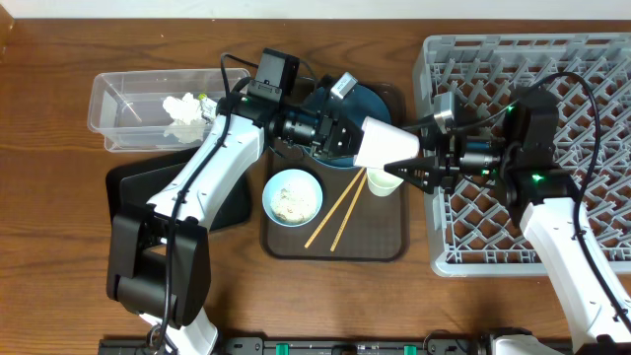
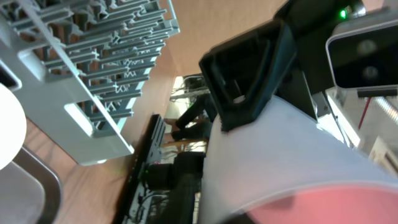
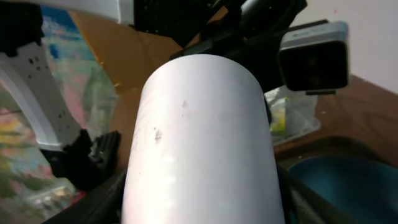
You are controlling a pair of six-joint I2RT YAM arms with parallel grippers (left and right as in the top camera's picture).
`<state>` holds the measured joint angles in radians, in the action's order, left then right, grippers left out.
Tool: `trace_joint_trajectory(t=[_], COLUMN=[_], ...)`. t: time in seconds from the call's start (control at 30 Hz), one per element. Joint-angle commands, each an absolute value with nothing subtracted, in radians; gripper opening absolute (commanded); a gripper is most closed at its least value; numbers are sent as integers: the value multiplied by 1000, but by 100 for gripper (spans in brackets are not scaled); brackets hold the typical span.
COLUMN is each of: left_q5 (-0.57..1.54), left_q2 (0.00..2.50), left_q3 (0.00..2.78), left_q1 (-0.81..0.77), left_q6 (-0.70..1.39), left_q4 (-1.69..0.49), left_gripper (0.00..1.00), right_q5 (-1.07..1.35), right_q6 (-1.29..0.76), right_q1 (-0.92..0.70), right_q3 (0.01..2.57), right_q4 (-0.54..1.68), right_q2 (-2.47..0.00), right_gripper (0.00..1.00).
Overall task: Sort waste into correct bins and load items into the dishwasher rack
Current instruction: 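Carry the pink cup with right gripper and place it in the rack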
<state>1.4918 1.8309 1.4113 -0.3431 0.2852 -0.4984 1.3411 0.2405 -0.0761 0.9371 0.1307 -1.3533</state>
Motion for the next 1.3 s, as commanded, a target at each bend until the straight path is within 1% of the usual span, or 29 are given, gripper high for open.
trace_joint_trajectory(t=[0.0, 0.03, 0.13, 0.2, 0.3, 0.33, 0.37, 0.43, 0.47, 0.53, 0.57, 0.6, 0.73, 0.83, 0.97, 1.13, 1.27], left_q5=[1468, 1455, 1391, 1333, 1184, 1123, 1071, 953, 903, 798, 749, 711, 561, 458, 356, 324, 324], left_q2=[1834, 1834, 1834, 1834, 1834, 1834, 1834, 1831, 1828, 1814, 1801, 1789, 1712, 1636, 1549, 1487, 1481], left_q3=[1408, 1408, 1408, 1408, 1408, 1408, 1408, 1408, 1409, 1409, 1409, 1409, 1409, 1409, 1409, 1409, 1409], left_q1=[-340, -340, -340, -340, -334, -329, -323, -306, -295, -269, -253, -239, -175, -133, -101, -99, -99], left_q6=[290, 290, 290, 289, 289, 285, 277, 250, 234, 191, 168, 150, 94, 80, 79, 79, 79], left_q4=[-498, -499, -499, -500, -536, -556, -576, -631, -661, -735, -772, -804, -911, -965, -987, -986, -987], left_gripper=[28, 34, 39, 48, 57, 58, 58, 60, 61, 62, 62, 62, 63, 64, 64, 64, 64], right_q5=[1410, 1410, 1410, 1393, 1290, 1227, 1168, 1041, 994, 933, 916, 897, 797, 665, 458, 206, 68], right_q6=[248, 248, 248, 247, 225, 211, 198, 162, 141, 102, 94, 85, 37, -14, -30, -57, -56], right_q1=[-93, -93, -93, -93, -92, -92, -91, -88, -84, -68, -56, -42, 26, 84, 164, 252, 339], right_q3=[953, 953, 953, 953, 953, 953, 953, 953, 953, 954, 955, 957, 987, 1047, 1171, 1322, 1382], right_q4=[131, 131, 133, 148, 218, 251, 279, 328, 344, 369, 379, 390, 454, 559, 750, 910, 942], right_q2=[-1358, -1358, -1358, -1358, -1358, -1358, -1358, -1358, -1358, -1354, -1350, -1345, -1315, -1305, -1305, -1305, -1309], right_gripper=[56, 55, 53, 50, 46, 45, 43, 36, 32, 17, 12, 10, 8, 1, 1, 1, 1])
